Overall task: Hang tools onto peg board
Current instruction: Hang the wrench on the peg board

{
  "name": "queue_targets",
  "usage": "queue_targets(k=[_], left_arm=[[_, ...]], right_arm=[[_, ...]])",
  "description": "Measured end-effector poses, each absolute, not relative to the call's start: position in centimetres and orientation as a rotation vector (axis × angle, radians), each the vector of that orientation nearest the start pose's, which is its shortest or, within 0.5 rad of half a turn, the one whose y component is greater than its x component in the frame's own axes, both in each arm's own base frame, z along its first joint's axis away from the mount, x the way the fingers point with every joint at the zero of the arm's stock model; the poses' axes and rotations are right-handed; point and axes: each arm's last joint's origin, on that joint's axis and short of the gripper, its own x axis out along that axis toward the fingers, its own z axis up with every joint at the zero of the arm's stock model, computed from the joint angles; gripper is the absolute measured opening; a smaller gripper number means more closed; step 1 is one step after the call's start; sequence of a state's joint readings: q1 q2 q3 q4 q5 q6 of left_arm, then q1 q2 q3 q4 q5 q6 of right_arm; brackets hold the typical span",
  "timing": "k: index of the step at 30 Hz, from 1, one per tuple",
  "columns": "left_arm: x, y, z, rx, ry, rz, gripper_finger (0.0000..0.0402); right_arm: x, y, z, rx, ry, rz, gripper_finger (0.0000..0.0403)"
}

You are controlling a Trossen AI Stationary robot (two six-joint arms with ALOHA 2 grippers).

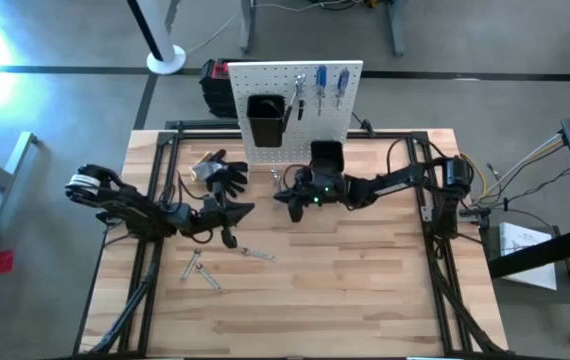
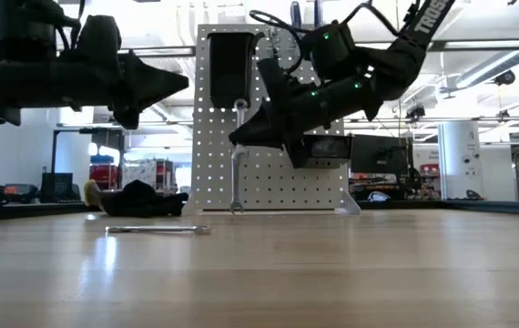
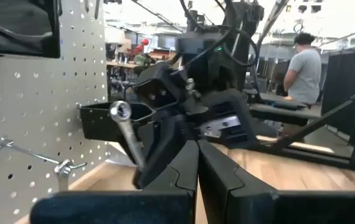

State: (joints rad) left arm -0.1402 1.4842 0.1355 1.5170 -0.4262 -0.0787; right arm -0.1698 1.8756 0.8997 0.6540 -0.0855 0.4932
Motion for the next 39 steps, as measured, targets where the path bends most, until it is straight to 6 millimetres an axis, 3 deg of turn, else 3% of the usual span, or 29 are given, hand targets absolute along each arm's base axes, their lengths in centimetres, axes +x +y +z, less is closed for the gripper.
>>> queue_targets(k=[18, 31, 39], left_arm=[[18.4, -1.6, 14.4, -0.199, -0.114, 0.258, 0.0000], [17.5, -1.6, 13.6, -0.216, -0.071, 0.245, 0.0000], [17.8, -1.7, 13.7, -0.216, -0.073, 0.240, 0.0000]], right_arm=[[40.5, -7.4, 10.3, 0.739, 0.357, -0.164, 0.0000], [39.8, -7.1, 11.9, 0.700, 0.291, -0.191, 0.0000], [38.9, -7.5, 11.3, 0.709, 0.311, -0.240, 0.0000]])
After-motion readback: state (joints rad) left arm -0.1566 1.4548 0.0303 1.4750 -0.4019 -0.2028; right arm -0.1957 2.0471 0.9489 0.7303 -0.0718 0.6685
